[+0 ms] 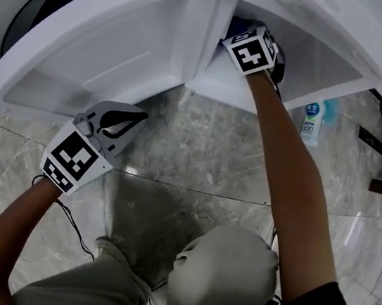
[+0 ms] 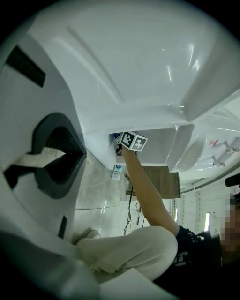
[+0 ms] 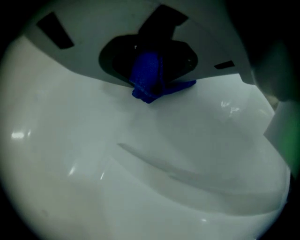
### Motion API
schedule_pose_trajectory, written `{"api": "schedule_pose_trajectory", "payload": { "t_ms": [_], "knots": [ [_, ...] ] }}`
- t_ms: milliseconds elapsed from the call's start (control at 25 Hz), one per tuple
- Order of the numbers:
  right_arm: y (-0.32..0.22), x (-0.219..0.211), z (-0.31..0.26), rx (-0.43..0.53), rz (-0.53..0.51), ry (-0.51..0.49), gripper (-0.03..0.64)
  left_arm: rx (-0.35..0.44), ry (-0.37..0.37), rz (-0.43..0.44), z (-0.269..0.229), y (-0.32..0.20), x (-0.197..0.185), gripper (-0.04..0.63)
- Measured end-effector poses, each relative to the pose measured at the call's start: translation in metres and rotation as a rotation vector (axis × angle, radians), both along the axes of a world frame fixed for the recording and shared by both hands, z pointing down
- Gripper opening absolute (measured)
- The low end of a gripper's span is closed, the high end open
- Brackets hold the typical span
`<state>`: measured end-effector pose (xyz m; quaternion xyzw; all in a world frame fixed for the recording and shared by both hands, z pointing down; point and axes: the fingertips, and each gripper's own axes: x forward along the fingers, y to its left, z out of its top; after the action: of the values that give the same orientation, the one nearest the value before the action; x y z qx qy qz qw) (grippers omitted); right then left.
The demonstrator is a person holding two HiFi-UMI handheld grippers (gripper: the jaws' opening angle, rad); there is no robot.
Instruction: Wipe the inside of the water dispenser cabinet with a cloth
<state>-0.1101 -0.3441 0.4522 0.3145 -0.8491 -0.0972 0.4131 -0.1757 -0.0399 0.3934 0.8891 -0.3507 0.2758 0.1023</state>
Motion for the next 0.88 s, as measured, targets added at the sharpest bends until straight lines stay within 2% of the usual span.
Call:
{"api": "schedule_pose_trajectory", "payload": {
  "t_ms": [160, 320, 600, 720, 880],
  "knots": [
    [0.021, 0.002, -0.003, 0.017, -0.008, -0.056, 0.086, 0.006, -0.003, 0.008, -0.002, -0.001, 0.002, 0.006],
    [0.032, 0.002, -0.002, 0.065, -0.043, -0.036, 0.086, 0.013, 0.004, 0.018, -0.001, -0.005, 0.012, 0.006],
    [-0.002, -0.001, -0.001, 0.001, 0.06, -0.037, 0.086, 0.05, -0.017, 0.026, -0.016, -0.009, 0.01, 0.006],
    [0.011, 0.004, 0.002, -0.03, 0.052, -0.068, 0.084, 0.055, -0.021, 0.025, -0.016, -0.006, 0.007, 0.006],
    [0.044, 0.008, -0.006, -0.131, 0.028, -0.171, 0.086, 0.085, -0.026, 0.043, -0.016, -0.018, 0.016, 0.006]
  ]
}}
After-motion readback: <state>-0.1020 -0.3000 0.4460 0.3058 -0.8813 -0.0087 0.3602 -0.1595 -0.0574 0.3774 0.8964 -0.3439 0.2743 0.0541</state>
